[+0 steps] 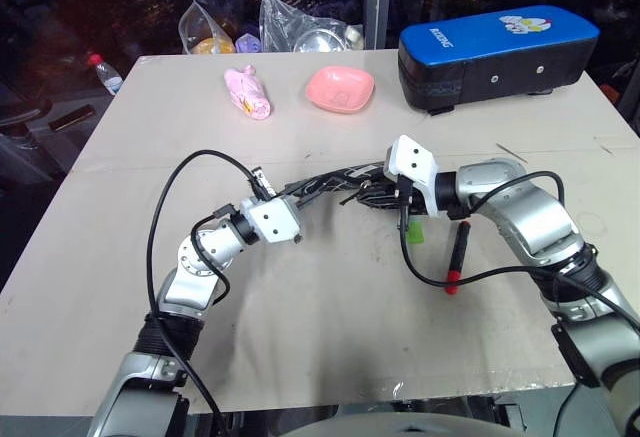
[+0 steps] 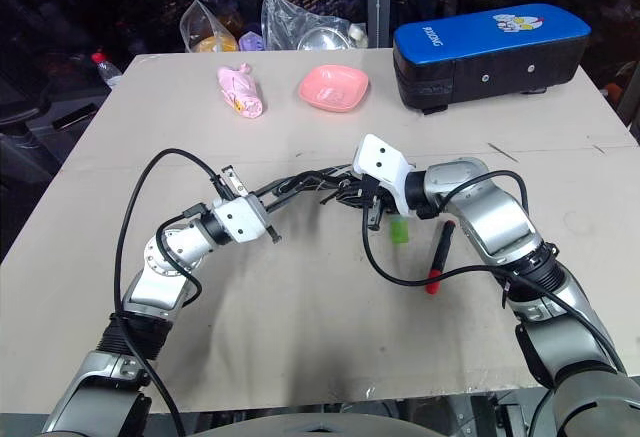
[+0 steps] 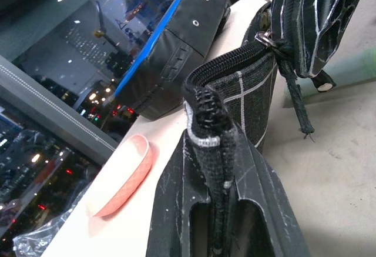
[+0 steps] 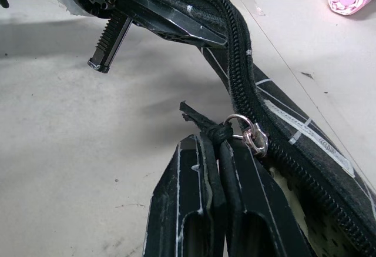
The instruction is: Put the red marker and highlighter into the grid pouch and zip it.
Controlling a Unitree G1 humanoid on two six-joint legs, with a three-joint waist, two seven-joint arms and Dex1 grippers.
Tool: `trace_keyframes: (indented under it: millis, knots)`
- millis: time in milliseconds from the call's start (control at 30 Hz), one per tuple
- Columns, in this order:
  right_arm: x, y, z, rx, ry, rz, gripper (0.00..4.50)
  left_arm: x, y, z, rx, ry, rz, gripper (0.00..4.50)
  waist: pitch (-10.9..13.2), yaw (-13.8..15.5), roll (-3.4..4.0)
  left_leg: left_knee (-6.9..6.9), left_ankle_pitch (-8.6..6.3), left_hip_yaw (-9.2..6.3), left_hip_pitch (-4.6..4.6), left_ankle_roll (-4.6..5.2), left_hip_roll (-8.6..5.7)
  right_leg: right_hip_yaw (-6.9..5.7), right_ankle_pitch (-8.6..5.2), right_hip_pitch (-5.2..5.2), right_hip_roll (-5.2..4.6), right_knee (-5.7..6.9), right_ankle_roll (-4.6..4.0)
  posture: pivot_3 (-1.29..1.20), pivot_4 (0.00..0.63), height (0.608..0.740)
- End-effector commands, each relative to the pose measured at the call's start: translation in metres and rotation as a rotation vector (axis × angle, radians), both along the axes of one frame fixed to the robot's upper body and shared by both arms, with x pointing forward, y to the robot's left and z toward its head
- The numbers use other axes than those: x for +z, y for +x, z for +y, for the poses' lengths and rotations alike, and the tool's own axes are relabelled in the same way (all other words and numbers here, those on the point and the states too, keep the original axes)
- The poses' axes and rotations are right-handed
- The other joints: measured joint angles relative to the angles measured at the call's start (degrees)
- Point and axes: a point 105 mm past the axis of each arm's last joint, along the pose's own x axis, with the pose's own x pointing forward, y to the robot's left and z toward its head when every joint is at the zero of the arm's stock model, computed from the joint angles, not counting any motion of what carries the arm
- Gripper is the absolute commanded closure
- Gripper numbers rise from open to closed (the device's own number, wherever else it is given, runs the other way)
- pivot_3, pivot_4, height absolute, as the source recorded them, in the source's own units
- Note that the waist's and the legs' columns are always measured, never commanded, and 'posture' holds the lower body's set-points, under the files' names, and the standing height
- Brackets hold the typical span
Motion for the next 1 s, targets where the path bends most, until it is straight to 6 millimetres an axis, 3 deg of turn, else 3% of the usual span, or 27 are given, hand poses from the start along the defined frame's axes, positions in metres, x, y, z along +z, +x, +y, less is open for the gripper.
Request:
trace_keyframes:
  millis: [33,400,567,667,800,867,967,1000]
  knots:
    - [0.019,-0.008,0.013,0.081,0.034,-0.058,4.47,0.011,-0.009,-0.012,-0.059,0.015,-0.075,4.5,0.0,0.0,0.0,0.0,0.0,0.0,0.0,0.0,0.0,0.0,0.0,0.0,0.0,0.0,0.0,0.0,0.15,0.734]
    - [0.03,-0.025,0.038,0.208,0.064,-0.09,4.47,0.004,-0.013,-0.023,-0.111,0.044,-0.06,4.5,0.0,0.0,0.0,0.0,0.0,-0.01,0.0,0.0,0.0,0.0,0.0,0.0,0.0,-0.01,0.0,0.0,0.15,0.734]
    - [0.03,-0.021,0.023,0.197,0.072,-0.098,4.47,0.007,-0.008,-0.018,-0.073,0.012,-0.051,4.5,0.0,0.0,0.0,0.0,0.0,-0.02,-0.01,0.0,-0.02,-0.01,0.0,-0.01,0.0,-0.01,0.0,0.0,0.15,0.734]
    - [0.031,-0.02,-0.003,0.167,0.06,-0.095,3.6,0.008,-0.005,-0.014,-0.049,-0.017,-0.038,4.5,0.0,0.3,0.0,0.0,0.0,-0.02,-0.02,0.0,-0.04,-0.04,0.0,0.01,0.02,-0.02,0.01,0.0,0.15,0.734]
    - [0.046,-0.021,-0.03,0.075,0.128,-0.096,1.6,0.009,-0.006,-0.015,-0.05,-0.02,-0.033,4.5,0.0,0.4,-0.01,0.0,0.0,-0.01,-0.03,0.0,-0.05,-0.02,0.0,0.01,-0.08,-0.04,0.01,0.0,0.15,0.734]
    - [0.049,-0.026,-0.041,0.066,0.133,-0.059,1.6,0.009,-0.006,-0.015,-0.053,-0.02,-0.033,4.5,0.0,0.4,-0.01,0.0,0.0,-0.02,-0.03,0.0,-0.01,-0.03,0.0,0.01,-0.12,-0.04,0.01,0.0,0.15,0.734]
    - [0.057,-0.016,-0.053,-0.038,0.206,-0.044,1.6,0.01,-0.006,-0.016,-0.06,-0.019,-0.034,4.5,0.0,0.3,-0.02,-0.01,0.0,-0.02,-0.03,0.0,0.01,-0.02,0.0,0.01,-0.15,-0.05,0.0,0.0,0.15,0.734]
    - [0.056,-0.011,-0.057,-0.078,0.23,-0.029,1.88,0.01,-0.005,-0.017,-0.062,-0.019,-0.033,4.5,0.0,0.3,-0.02,-0.01,0.0,-0.02,-0.03,0.01,0.02,0.0,0.0,0.01,-0.16,-0.05,0.0,0.0,0.15,0.734]
